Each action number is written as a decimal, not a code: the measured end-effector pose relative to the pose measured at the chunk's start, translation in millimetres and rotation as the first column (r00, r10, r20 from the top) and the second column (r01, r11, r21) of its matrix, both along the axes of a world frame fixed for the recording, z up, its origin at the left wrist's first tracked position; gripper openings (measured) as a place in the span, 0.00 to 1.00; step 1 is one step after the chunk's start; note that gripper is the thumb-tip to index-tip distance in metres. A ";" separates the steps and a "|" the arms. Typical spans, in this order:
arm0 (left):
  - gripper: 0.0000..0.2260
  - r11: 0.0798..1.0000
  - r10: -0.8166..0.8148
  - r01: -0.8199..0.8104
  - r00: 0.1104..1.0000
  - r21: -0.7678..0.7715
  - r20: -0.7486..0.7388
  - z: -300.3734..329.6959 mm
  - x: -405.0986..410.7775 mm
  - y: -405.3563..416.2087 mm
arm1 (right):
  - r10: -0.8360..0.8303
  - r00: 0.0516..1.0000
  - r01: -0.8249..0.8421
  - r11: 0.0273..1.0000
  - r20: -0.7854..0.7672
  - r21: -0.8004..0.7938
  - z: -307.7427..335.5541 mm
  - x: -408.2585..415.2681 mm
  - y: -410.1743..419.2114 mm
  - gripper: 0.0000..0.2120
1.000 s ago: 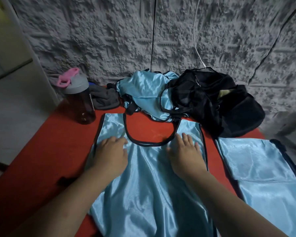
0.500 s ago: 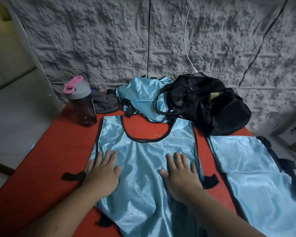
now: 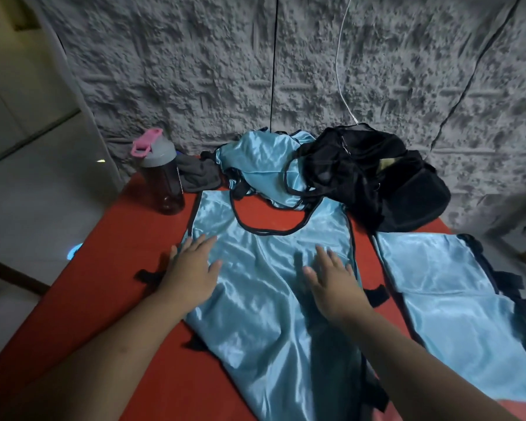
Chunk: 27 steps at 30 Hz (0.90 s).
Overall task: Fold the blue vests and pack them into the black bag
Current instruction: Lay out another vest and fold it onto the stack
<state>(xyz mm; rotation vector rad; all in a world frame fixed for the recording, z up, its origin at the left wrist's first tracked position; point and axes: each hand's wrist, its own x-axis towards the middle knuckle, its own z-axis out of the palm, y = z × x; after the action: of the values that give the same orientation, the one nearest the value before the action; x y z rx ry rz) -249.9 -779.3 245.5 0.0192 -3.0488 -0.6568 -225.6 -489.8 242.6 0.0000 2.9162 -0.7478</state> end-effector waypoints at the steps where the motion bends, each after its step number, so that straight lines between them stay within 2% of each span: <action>1: 0.23 0.998 0.020 -0.016 0.997 0.055 -0.079 6.4 9.9 0.3 | -0.053 0.998 0.051 0.998 -0.040 -0.039 8.6 6.7 2.3 0.30; 3: 0.15 0.992 0.077 -0.057 0.979 0.113 -0.187 17.0 38.3 1.9 | -0.100 0.993 0.101 0.995 -0.059 0.012 27.7 27.6 7.4 0.23; 5: 0.09 0.991 0.132 -0.130 0.971 0.025 -0.197 21.6 69.4 4.3 | -0.115 0.993 0.119 0.982 -0.032 0.148 39.9 48.7 11.8 0.16; 7: 0.11 0.978 0.205 -0.207 0.976 -0.034 -0.069 24.0 100.0 6.9 | -0.151 0.988 0.137 0.951 0.031 0.278 49.4 70.4 16.2 0.13; 9: 0.13 0.961 0.276 -0.273 0.956 -0.044 0.100 20.9 120.4 5.6 | -0.214 0.973 0.172 0.923 0.087 0.344 54.4 90.7 20.7 0.15; 11: 0.15 0.947 0.309 -0.320 0.934 0.039 0.178 12.4 130.0 0.5 | -0.240 0.963 0.186 0.919 0.119 0.347 52.7 108.0 23.1 0.17; 13: 0.15 0.868 0.346 -0.407 0.907 0.285 0.241 6.0 131.2 -0.9 | -0.254 0.955 0.200 0.934 0.155 0.297 43.6 118.9 22.0 0.18; 15: 0.11 0.644 0.374 -0.498 0.867 0.581 0.329 3.2 122.6 3.7 | -0.296 0.944 0.259 0.938 0.146 0.231 34.4 120.8 17.4 0.16; 16: 0.09 0.516 0.367 -0.527 0.848 0.675 0.382 1.8 117.4 9.2 | -0.320 0.938 0.287 0.934 0.137 0.212 31.0 120.2 14.3 0.15; 18: 0.10 0.329 0.358 -0.581 0.806 0.744 0.471 -0.5 106.4 19.1 | -0.339 0.934 0.318 0.933 0.117 0.169 25.3 114.1 8.6 0.12; 20: 0.11 0.220 0.358 -0.632 0.761 0.743 0.541 -2.9 97.8 26.1 | -0.352 0.930 0.343 0.934 0.101 0.099 27.3 108.9 3.5 0.10; 22: 0.07 0.152 0.335 -0.653 0.740 0.742 0.583 -1.4 87.8 27.9 | -0.355 0.931 0.357 0.934 0.083 -0.012 33.5 100.1 -0.1 0.10; 25: 0.07 0.149 0.265 -0.666 0.739 0.731 0.619 7.2 73.3 29.8 | -0.386 0.922 0.384 0.890 0.044 -0.244 44.7 86.7 1.7 0.11; 27: 0.07 0.158 0.278 -0.649 0.752 0.744 0.597 10.5 66.4 27.5 | -0.427 0.904 0.410 0.843 0.032 -0.347 50.1 77.6 8.1 0.10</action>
<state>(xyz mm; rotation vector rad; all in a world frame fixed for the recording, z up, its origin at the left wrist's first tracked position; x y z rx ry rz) -183.4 -751.8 256.0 1.1671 -2.0214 -2.3595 -148.0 -481.7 292.7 0.6128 2.8072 -1.3374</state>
